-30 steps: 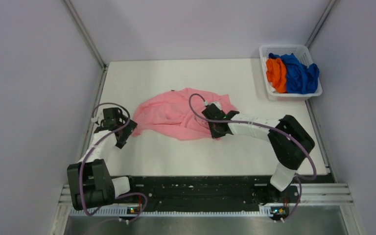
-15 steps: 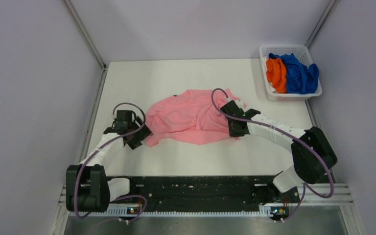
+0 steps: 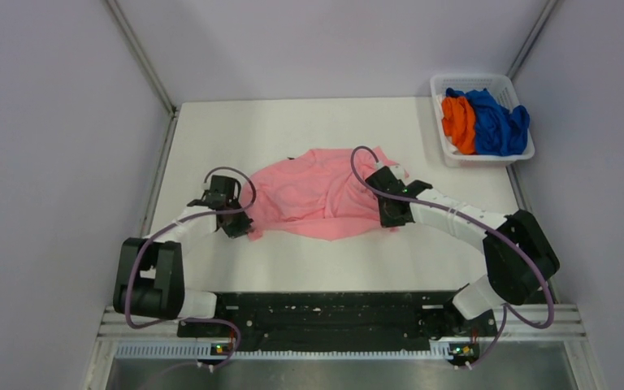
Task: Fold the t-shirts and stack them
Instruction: Flatten out the tshirt
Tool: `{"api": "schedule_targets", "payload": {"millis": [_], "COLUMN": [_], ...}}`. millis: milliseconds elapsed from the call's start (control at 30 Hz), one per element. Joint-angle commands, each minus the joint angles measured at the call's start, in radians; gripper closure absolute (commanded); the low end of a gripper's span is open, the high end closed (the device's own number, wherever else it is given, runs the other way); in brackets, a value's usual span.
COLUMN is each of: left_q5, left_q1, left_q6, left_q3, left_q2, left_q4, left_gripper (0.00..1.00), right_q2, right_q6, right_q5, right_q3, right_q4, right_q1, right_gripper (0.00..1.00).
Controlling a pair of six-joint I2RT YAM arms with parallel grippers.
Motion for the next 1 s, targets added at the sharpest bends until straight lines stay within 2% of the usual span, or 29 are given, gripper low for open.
{"api": "schedule_targets", "payload": {"millis": [0,167,300,433,500,600,633,667,700,967], "left_q5": [-0.041,-0.066,-0.08,-0.119,-0.122,-0.086,-0.067,-0.047,-0.031,0.071], "left_q1": [-0.002,-0.002,-0.002,-0.002,-0.002,-0.002,-0.002,-0.003,-0.003,-0.002], "left_q6": [0.023,0.04,0.104,0.181,0.234,0.31,0.329,0.351,0.369,0.481], "left_q3": [0.05,0.177,0.315,0.441,0.477,0.52,0.545,0.572,0.603,0.776], "left_q2": [0.047,-0.065,-0.194,-0.301,-0.355,-0.407,-0.534,-0.442,-0.435,-0.516], "left_q4": [0.119,0.182,0.25,0.345,0.447,0.566,0.58,0.589,0.592,0.581], "left_gripper": [1.0,1.0,1.0,1.0,1.0,1.0,1.0,1.0,1.0,1.0], "right_q2": [-0.013,-0.068,-0.158,-0.289,-0.351,-0.432,-0.453,-0.473,-0.49,-0.57], "right_q6": [0.014,-0.042,-0.164,-0.302,-0.382,-0.451,-0.464,-0.474,-0.477,-0.5], "right_q5": [0.009,0.083,0.169,0.162,0.104,-0.011,-0.052,-0.092,-0.14,-0.481], "right_q3": [0.058,0.156,0.262,0.303,0.333,0.407,0.435,0.462,0.489,0.741], "right_q4": [0.05,0.164,0.286,0.481,0.539,0.54,0.531,0.525,0.513,0.341], "right_q1": [-0.014,-0.04,-0.041,-0.041,-0.04,-0.041,-0.041,-0.041,-0.041,-0.041], "right_gripper": [1.0,1.0,1.0,1.0,1.0,1.0,1.0,1.0,1.0,1.0]}}
